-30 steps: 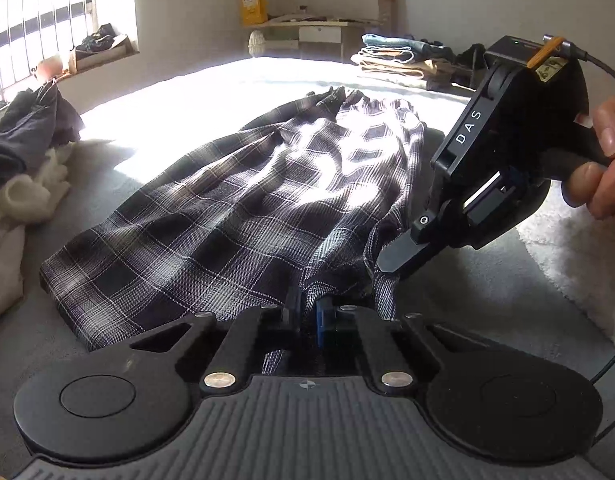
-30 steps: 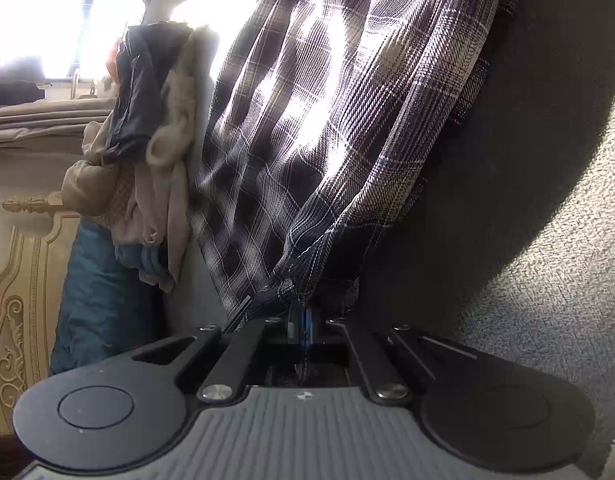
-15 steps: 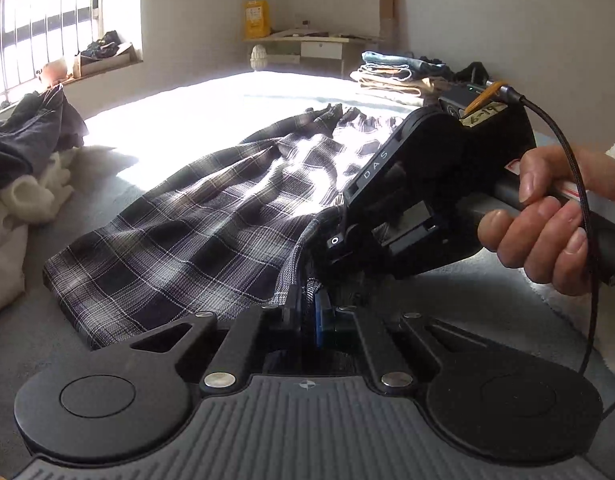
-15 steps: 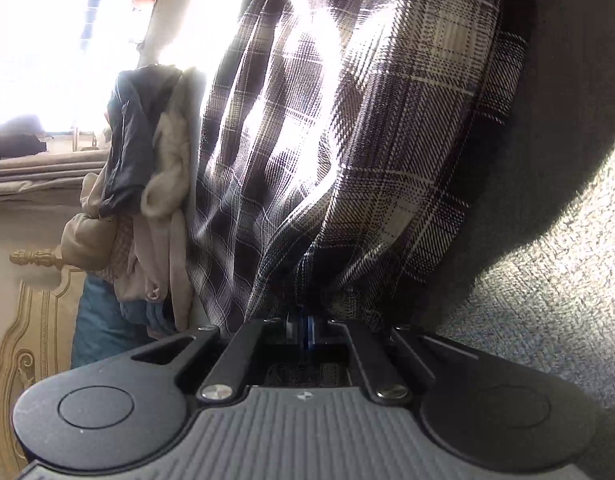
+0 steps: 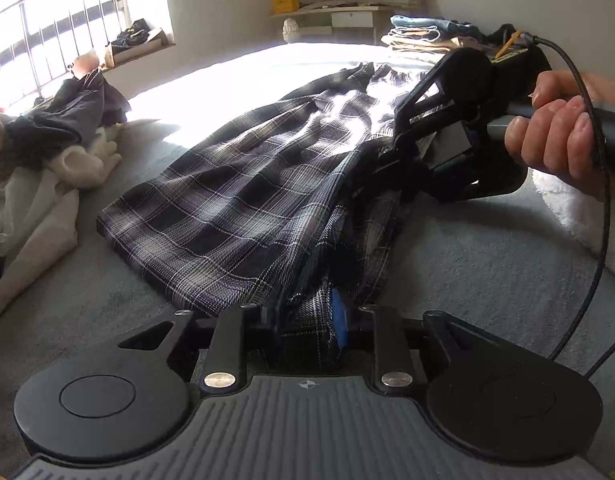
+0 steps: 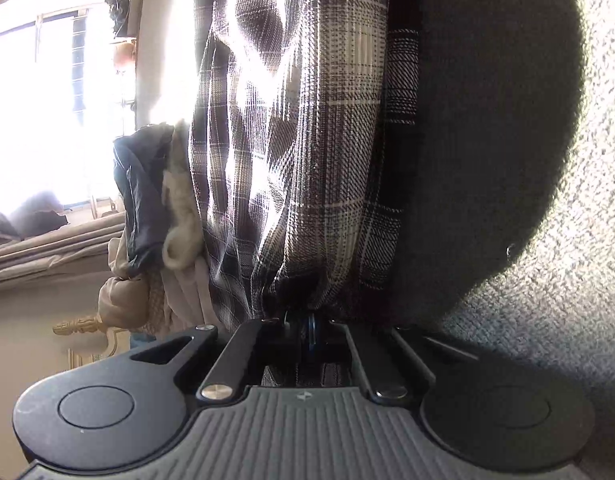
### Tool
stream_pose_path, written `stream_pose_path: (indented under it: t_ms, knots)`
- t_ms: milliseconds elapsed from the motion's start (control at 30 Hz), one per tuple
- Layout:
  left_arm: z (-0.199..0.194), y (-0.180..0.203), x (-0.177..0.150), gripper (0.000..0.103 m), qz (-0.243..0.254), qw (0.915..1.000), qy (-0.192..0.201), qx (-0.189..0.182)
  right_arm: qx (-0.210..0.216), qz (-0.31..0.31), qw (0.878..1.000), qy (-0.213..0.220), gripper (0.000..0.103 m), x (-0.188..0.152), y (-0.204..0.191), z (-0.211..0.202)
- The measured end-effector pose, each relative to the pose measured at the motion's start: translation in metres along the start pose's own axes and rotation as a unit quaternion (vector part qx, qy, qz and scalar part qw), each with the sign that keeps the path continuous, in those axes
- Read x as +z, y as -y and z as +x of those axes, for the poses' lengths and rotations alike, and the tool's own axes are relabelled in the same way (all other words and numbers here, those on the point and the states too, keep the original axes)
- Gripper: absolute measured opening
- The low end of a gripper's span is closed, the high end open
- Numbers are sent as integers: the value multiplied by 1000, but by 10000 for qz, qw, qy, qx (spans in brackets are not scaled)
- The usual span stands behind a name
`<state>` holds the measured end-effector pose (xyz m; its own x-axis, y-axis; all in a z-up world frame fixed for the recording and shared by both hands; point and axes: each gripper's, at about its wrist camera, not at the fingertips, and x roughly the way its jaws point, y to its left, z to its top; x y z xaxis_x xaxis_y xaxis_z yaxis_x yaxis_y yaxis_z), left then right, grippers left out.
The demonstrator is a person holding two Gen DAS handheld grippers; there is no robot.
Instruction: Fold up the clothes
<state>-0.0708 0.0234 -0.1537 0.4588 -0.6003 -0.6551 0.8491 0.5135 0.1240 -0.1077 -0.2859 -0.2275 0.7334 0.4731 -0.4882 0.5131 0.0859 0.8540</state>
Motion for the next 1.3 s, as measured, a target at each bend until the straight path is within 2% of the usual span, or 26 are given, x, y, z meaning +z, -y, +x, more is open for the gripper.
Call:
stream_pose_path:
  t_ms: [100,167,333,433,500,533,600,667,700,767,800,833,867,933,1100,1167,1233,1300]
  knots:
    - [2,3,-2,24,89,9998,-79,128,-138,-166,9998,-56,15,-2,-7,-8]
    - [6,5,-2,24,120,9996,-131,209,-224,-378,9990,-71,36,-6,-15,-15]
    - [9,10,-2,25,210,9986,-139,464,-518,-1087,9924,-244,39,-21,-34,-20]
    - [6,15,-3,16,375,9973,-118,626,-885,-1785,9794,-331,37,-30,-44,-19]
    - [3,15,-4,12,389,9971,-123,642,-1204,-2643,9564,-316,32,-44,-59,-18]
    - [2,14,-5,12,368,9972,-125,636,-1346,-3159,9388,-265,28,-53,-68,-18]
    - [1,12,-5,12,311,9975,-130,621,-1545,-4168,8957,-95,20,-74,-85,-18]
    - [1,11,-6,11,300,9975,-150,616,-1672,-4910,8549,34,17,-92,-96,-15]
    - [1,11,-6,11,293,9976,-162,611,-1762,-5151,8388,57,16,-97,-98,-11]
    - [2,9,-7,13,250,9978,-205,578,-1999,-5408,8170,61,14,-98,-94,2]
    - [2,8,-6,14,204,9980,-214,550,-2077,-5455,8119,72,14,-96,-90,8]
    - [0,6,-5,16,107,9986,-192,487,-2115,-5458,8108,64,12,-93,-85,11]
    - [-3,3,-4,24,-12,9991,-169,401,-2107,-5434,8126,63,12,-91,-83,11]
    - [-10,-7,-3,31,-227,9994,-129,226,-2025,-5365,8192,50,12,-90,-84,6]
    - [-30,-36,6,50,-982,9930,216,-613,-1980,-5360,8206,-31,13,-92,-92,-12]
    - [-28,-37,14,56,-1013,9920,330,-679,-1910,-5467,8152,56,13,-94,-97,-19]
    - [-24,-36,22,56,-1009,9916,422,-693,-1782,-5583,8101,128,13,-96,-102,-25]
    - [-11,-29,30,56,-804,9941,373,-626,-1629,-5612,8115,77,13,-98,-104,-25]
